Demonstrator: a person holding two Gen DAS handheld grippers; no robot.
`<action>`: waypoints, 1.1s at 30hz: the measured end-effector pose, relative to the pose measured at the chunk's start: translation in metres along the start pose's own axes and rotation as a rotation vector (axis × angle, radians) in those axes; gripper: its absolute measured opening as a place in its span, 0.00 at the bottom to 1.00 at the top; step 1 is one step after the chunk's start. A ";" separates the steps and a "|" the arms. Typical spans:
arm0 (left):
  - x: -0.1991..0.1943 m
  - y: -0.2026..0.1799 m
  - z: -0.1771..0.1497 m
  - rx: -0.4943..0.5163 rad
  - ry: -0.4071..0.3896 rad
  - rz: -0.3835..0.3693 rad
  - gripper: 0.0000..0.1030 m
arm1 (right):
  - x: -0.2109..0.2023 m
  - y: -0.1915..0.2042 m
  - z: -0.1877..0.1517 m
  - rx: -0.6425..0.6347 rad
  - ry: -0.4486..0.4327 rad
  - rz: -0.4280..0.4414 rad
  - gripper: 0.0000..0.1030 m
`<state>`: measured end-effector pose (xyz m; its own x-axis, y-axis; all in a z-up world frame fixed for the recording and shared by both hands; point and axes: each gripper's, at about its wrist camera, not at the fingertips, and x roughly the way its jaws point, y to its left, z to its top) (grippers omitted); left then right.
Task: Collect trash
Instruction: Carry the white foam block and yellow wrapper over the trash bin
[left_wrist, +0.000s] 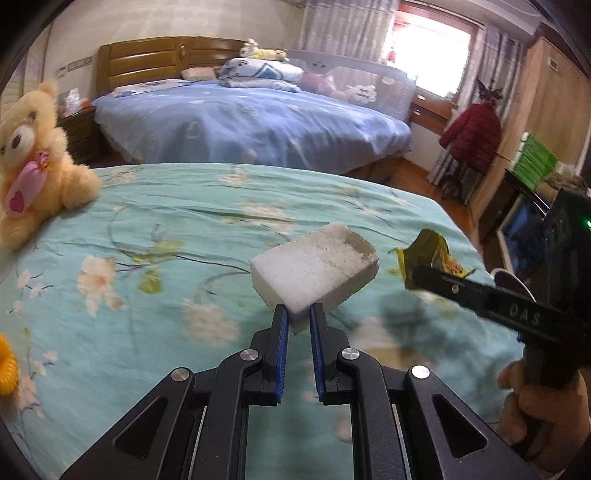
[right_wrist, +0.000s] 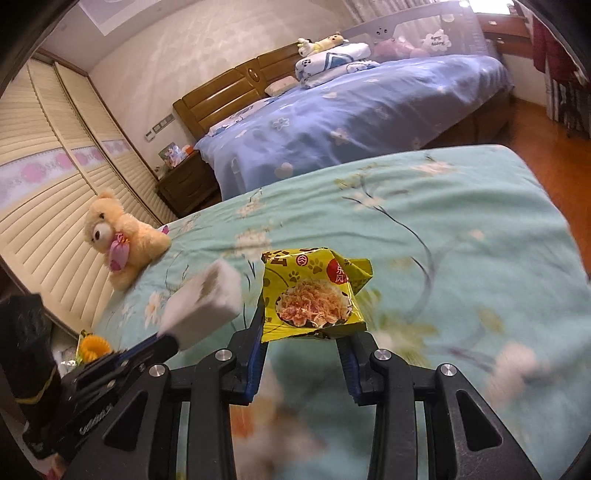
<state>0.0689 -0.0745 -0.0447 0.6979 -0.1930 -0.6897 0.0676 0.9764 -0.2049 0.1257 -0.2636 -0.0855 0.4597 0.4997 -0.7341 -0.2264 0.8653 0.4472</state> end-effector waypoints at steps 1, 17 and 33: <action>-0.001 -0.005 -0.002 0.008 0.003 -0.007 0.10 | -0.004 -0.002 -0.004 0.003 -0.003 -0.006 0.35; -0.006 -0.065 -0.019 0.102 0.042 -0.070 0.10 | -0.065 -0.039 -0.042 0.073 -0.049 -0.065 0.35; -0.012 -0.114 -0.024 0.176 0.043 -0.104 0.10 | -0.103 -0.070 -0.054 0.134 -0.108 -0.098 0.35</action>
<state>0.0358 -0.1857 -0.0303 0.6498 -0.2943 -0.7008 0.2642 0.9520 -0.1548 0.0476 -0.3738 -0.0688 0.5654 0.3995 -0.7216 -0.0628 0.8932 0.4453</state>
